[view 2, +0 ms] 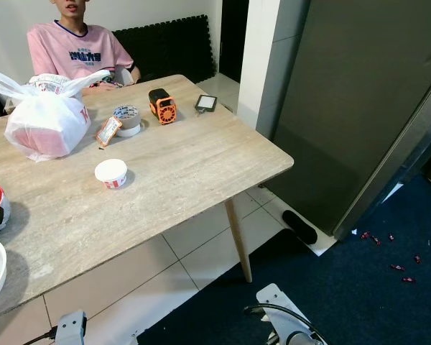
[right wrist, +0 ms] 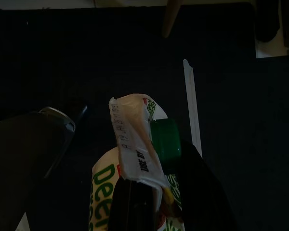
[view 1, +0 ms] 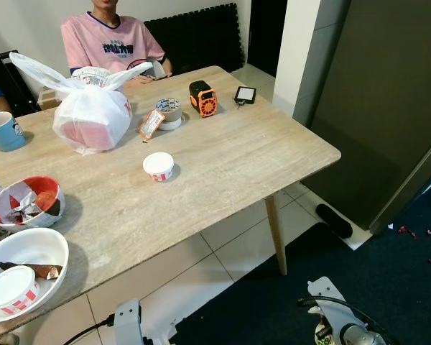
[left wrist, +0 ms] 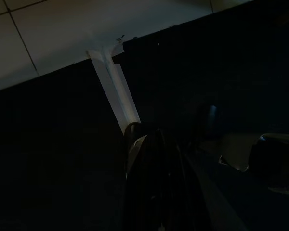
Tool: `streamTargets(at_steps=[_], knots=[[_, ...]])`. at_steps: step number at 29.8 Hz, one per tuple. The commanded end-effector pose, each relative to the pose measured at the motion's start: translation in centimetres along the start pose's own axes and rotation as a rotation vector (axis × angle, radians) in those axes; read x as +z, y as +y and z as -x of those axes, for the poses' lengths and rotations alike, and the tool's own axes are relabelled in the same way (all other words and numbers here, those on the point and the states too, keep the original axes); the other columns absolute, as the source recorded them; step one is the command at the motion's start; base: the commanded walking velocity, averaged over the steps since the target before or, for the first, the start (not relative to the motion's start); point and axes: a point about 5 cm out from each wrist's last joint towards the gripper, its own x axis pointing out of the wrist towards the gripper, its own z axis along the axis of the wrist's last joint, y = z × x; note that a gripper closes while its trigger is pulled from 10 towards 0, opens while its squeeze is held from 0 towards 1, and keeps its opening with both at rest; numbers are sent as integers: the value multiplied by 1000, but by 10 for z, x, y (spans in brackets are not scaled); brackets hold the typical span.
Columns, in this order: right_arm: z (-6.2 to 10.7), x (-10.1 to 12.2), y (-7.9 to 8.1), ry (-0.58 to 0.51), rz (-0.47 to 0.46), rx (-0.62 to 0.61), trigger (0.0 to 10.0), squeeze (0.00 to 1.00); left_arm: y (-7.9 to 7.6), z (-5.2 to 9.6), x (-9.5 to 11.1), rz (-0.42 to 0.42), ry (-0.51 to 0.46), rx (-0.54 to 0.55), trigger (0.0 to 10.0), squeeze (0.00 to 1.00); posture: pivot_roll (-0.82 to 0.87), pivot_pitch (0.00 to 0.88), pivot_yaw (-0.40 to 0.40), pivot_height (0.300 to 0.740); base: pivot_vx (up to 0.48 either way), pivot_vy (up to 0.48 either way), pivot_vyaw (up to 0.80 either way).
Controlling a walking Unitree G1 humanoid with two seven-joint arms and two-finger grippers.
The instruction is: Restocking fridge
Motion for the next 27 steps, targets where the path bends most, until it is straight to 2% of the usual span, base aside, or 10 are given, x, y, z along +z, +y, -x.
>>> streamTargets(at_steps=[1,18,21,22,27], knots=[[0,2,0,-7,-10,0,10000,0,-6,0,-6,-2,22,-14,10000,0,-15,0,5,740,0,0,0],[0,0,-4,-2,21,-37,10000,0,-1,0,-3,-13,17,-3,10000,0,-7,0,6,740,0,0,0],[0,3,-8,-11,24,-57,10000,0,1,0,-1,-15,13,1,10000,0,-4,0,7,740,0,0,0],[1,12,-15,-42,5,-81,10000,0,4,0,3,-19,3,8,10000,0,-2,0,11,740,0,0,0],[0,17,-16,-61,-11,-84,10000,0,5,0,6,-27,-1,8,10000,0,-5,0,17,740,0,0,0]])
